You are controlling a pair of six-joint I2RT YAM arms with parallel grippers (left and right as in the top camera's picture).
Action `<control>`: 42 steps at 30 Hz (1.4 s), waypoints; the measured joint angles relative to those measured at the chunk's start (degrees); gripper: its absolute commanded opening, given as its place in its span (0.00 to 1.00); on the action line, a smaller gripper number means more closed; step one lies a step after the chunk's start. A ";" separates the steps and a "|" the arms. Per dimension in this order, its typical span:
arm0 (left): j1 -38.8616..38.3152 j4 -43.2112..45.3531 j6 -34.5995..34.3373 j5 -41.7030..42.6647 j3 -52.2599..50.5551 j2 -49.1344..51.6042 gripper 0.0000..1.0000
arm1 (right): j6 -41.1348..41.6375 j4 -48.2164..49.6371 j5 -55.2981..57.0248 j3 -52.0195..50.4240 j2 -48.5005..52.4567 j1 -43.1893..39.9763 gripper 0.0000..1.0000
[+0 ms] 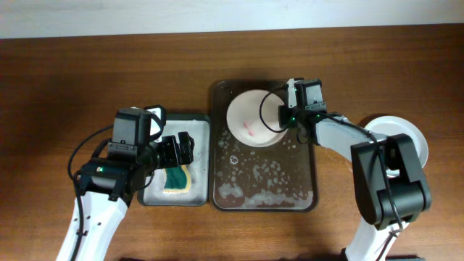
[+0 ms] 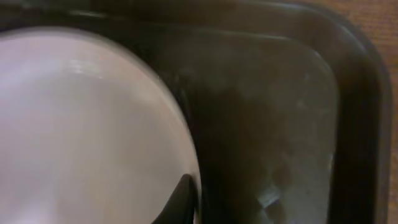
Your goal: Clean dirty plates on tray and stack at the side
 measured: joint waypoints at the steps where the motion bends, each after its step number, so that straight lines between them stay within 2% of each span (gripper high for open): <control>1: 0.00 -0.04 0.00 0.00 0.00 0.00 0.99 | 0.85 -2.27 -0.04 0.00 -1.07 0.00 0.04; 5: 0.00 0.07 -0.02 0.00 0.00 0.00 0.99 | 6.03 -12.41 0.22 -0.17 -8.02 0.00 0.04; 8: 0.00 -0.02 -0.02 0.00 0.00 0.00 0.99 | 14.03 -26.64 0.87 -0.15 -18.99 0.00 0.04; 11: 0.00 0.02 0.00 0.00 0.00 0.00 0.99 | 21.64 -39.87 0.94 0.09 -25.64 0.07 0.04; 13: 0.00 0.00 0.00 0.00 0.00 0.00 0.99 | 26.82 -41.88 1.03 -1.20 -26.21 0.28 0.04; 16: 0.00 0.02 -0.02 0.00 0.00 0.00 0.99 | 34.29 -38.12 0.81 -5.62 -24.72 0.70 0.04; 17: 0.00 0.00 -0.02 0.00 0.00 0.00 0.99 | 36.04 -37.18 0.42 -7.02 -23.82 0.72 0.07; 18: 0.00 0.00 0.00 0.00 0.00 0.00 0.99 | 37.57 -35.93 -0.31 -8.33 -22.82 0.72 0.27; 19: 0.00 0.00 0.00 0.00 0.00 0.00 0.99 | 38.45 -35.69 -0.83 -8.87 -22.27 0.76 0.37; 20: 0.00 0.00 0.00 0.00 0.00 0.00 0.99 | 39.41 -35.56 -1.66 -9.18 -22.10 0.76 0.41; 22: 0.00 0.00 0.00 0.00 0.00 0.00 0.99 | 38.51 -34.84 -3.93 -9.18 -22.27 0.79 0.46; 27: 0.00 0.00 0.00 0.00 0.00 0.00 0.99 | 22.67 -40.00 -6.21 -6.78 -29.55 0.87 0.54; 30: 0.00 0.00 -0.02 0.00 0.00 0.00 0.99 | 13.86 -41.11 -2.12 -4.39 -37.24 0.52 0.46; 32: 0.00 0.00 0.00 0.00 0.00 0.00 0.99 | 10.16 -41.31 -0.61 -4.15 -38.05 0.07 0.46; 35: 0.00 -0.04 0.00 1.31 0.00 0.00 0.99 | 6.34 -39.89 0.48 -4.70 -34.10 -0.28 0.45; 40: 0.00 -1.62 0.00 3.45 0.00 0.00 0.99 | 1.81 -32.63 1.03 -5.42 -19.39 -0.92 0.38; 42: 0.00 -4.46 0.00 2.03 0.00 0.00 0.92 | 1.01 -31.08 1.01 -5.60 -14.80 -1.16 0.23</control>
